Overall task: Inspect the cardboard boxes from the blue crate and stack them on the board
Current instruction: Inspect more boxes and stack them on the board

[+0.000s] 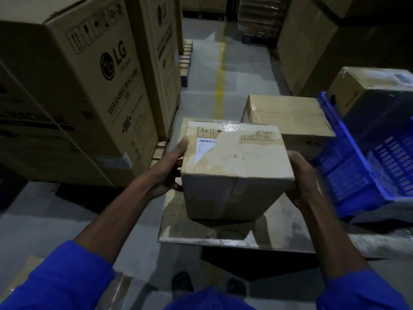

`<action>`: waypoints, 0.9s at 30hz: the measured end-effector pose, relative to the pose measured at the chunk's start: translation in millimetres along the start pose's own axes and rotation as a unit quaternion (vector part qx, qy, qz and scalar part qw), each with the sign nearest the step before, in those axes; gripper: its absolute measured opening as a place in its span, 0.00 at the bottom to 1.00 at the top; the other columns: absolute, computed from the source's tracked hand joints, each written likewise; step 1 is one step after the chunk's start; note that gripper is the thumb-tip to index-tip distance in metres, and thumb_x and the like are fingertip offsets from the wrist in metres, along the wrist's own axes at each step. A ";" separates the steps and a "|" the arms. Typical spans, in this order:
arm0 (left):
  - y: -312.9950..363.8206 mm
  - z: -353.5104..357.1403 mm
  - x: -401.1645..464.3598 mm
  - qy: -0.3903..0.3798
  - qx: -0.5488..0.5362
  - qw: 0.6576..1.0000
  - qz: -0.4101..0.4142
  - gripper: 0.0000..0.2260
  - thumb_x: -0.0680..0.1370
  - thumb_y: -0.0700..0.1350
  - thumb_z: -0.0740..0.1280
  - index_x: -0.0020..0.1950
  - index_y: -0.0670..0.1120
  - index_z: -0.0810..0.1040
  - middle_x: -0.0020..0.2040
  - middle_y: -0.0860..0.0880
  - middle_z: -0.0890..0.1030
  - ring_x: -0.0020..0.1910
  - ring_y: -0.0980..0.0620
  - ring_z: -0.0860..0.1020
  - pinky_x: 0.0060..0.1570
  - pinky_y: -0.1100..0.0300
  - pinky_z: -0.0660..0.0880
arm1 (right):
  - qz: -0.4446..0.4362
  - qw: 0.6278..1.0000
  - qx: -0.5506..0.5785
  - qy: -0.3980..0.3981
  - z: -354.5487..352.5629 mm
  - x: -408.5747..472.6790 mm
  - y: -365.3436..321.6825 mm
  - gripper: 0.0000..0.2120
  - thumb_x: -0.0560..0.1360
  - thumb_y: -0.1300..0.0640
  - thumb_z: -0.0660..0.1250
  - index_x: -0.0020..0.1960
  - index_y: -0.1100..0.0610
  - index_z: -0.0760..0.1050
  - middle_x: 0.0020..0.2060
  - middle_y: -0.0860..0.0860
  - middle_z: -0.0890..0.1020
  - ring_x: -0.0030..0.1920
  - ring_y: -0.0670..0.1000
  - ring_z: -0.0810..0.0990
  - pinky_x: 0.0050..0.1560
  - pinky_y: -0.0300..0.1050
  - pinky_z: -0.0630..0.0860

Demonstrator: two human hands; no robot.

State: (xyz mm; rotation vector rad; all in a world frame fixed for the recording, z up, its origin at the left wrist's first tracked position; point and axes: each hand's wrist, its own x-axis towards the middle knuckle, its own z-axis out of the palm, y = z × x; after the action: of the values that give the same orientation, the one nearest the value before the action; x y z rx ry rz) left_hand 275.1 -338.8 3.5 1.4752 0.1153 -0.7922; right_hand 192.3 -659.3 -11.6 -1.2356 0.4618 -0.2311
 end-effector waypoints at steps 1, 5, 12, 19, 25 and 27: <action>1.4 1.9 -0.7 0.008 0.013 1.000 -0.003 0.25 0.73 0.73 0.63 0.60 0.59 0.83 0.58 0.51 0.86 0.63 0.41 0.80 0.65 0.33 0.72 | 0.001 1.000 -0.006 0.000 -2.5 2.1 2.6 0.20 0.83 0.57 0.64 0.68 0.70 0.72 0.64 0.70 0.77 0.59 0.66 0.76 0.66 0.70 0.70; 1.1 -0.1 3.2 0.018 0.022 1.000 0.002 0.16 0.79 0.64 0.65 0.60 0.58 0.83 0.54 0.53 0.87 0.55 0.44 0.83 0.59 0.34 0.77 | 0.016 0.999 -0.032 0.002 -5.9 -1.3 5.1 0.18 0.83 0.57 0.65 0.68 0.67 0.73 0.59 0.64 0.82 0.60 0.64 0.79 0.65 0.67 0.73; -6.5 -33.4 4.8 0.073 -0.033 0.997 -0.001 0.22 0.80 0.65 0.60 0.64 0.53 0.82 0.53 0.47 0.87 0.52 0.43 0.82 0.48 0.48 0.77 | 0.199 0.955 -0.220 0.011 -10.1 9.0 75.1 0.16 0.82 0.45 0.67 0.64 0.54 0.78 0.64 0.58 0.81 0.64 0.58 0.79 0.68 0.64 0.75; -19.5 -72.7 -13.8 0.157 -0.106 0.980 0.065 0.14 0.84 0.54 0.64 0.56 0.48 0.85 0.52 0.41 0.84 0.45 0.45 0.79 0.46 0.53 0.70 | 0.218 0.971 -0.098 0.025 -3.2 -3.0 93.5 0.23 0.81 0.39 0.66 0.68 0.53 0.77 0.61 0.56 0.83 0.59 0.60 0.83 0.50 0.56 0.82; -39.6 -45.6 4.3 0.201 0.197 0.955 0.098 0.20 0.86 0.56 0.57 0.78 0.55 0.70 0.70 0.53 0.73 0.66 0.49 0.73 0.70 0.46 0.71 | 0.129 0.983 -0.015 0.129 -23.2 -1.6 56.3 0.20 0.82 0.40 0.65 0.67 0.51 0.76 0.64 0.57 0.80 0.59 0.58 0.80 0.55 0.57 0.80; -41.3 -31.5 8.2 0.181 0.179 0.966 0.053 0.27 0.83 0.66 0.55 0.73 0.51 0.75 0.66 0.48 0.78 0.62 0.44 0.78 0.66 0.43 0.74 | 0.116 0.983 -0.015 0.142 -33.0 -5.0 46.0 0.20 0.82 0.39 0.63 0.67 0.50 0.77 0.65 0.55 0.81 0.62 0.57 0.79 0.60 0.58 0.78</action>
State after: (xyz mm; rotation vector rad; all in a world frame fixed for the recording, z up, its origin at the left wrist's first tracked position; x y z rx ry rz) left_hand 271.4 -309.2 -39.8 1.9460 0.1727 -0.4636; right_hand 169.3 -670.6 -62.3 -1.1712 0.8536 -0.2016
